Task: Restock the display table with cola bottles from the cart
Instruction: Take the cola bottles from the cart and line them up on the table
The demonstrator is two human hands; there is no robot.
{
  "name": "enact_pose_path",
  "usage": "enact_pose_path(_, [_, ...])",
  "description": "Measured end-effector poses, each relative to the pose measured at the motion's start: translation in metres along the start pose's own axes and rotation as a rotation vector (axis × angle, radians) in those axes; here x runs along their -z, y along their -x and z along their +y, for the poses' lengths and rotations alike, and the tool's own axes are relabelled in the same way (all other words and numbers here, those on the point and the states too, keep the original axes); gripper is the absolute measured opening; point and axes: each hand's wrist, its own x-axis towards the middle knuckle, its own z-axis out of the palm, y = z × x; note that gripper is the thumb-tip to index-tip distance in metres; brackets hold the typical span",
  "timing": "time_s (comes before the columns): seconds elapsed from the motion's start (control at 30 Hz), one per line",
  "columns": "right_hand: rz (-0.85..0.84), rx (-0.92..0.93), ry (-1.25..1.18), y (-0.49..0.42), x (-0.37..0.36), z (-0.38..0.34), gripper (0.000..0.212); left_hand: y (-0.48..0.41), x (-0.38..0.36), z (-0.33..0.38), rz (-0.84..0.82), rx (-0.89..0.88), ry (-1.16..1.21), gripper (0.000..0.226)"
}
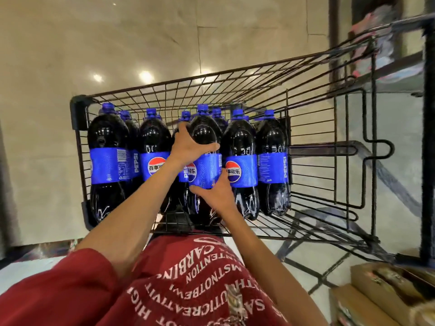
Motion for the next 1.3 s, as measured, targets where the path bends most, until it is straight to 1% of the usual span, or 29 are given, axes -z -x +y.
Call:
enact_pose_path(0.07, [-0.08,0.0,-0.084,-0.01,-0.002,0.013,0.114,0.003,0.008,-0.005,-0.009,-0.029,0.057,0.109])
enact_pose_path(0.17, [-0.171,0.036,-0.148,-0.025,-0.004,0.03,0.105,0.009,0.015,-0.013,-0.017,-0.07,0.122,0.098])
enact_pose_path(0.3, [-0.252,0.083,-0.163,-0.016,0.007,0.016,0.077,0.012,0.025,-0.023,-0.025,-0.077,0.19,0.097])
enact_pose_path(0.33, [-0.27,0.084,-0.163,-0.016,0.009,0.014,0.073,0.012,0.027,-0.023,-0.025,-0.079,0.197,0.098])
enact_pose_path(0.37, [-0.277,0.079,-0.152,-0.017,0.01,0.013,0.074,0.013,0.028,-0.023,-0.022,-0.078,0.205,0.102])
enact_pose_path(0.43, [-0.277,0.079,-0.112,-0.016,0.009,0.012,0.083,0.017,0.029,-0.021,-0.012,-0.08,0.225,0.106])
enact_pose_path(0.5, [-0.229,0.078,-0.078,-0.016,0.006,0.016,0.089,0.021,0.029,-0.021,0.001,-0.083,0.25,0.105])
enact_pose_path(0.6, [-0.145,0.111,-0.049,-0.008,0.007,0.014,0.089,0.029,0.029,-0.019,0.018,-0.112,0.274,0.102])
enact_pose_path(0.7, [-0.119,0.144,-0.031,0.001,0.012,0.011,0.086,0.041,0.03,-0.015,0.051,-0.136,0.295,0.102])
enact_pose_path(0.83, [-0.129,0.229,-0.005,0.015,0.024,0.005,0.085,0.066,0.033,-0.008,0.162,-0.195,0.315,0.088])
enact_pose_path(1.07, [-0.186,0.48,0.152,0.06,0.041,-0.009,0.086,0.156,0.047,-0.003,0.391,-0.318,0.451,0.104])
enact_pose_path(1.23, [-0.265,0.698,0.281,0.104,0.049,-0.032,0.07,0.223,0.059,-0.005,0.597,-0.438,0.528,0.104])
enact_pose_path(1.3, [-0.301,0.765,0.347,0.121,0.047,-0.043,0.078,0.249,0.065,-0.007,0.677,-0.476,0.558,0.105])
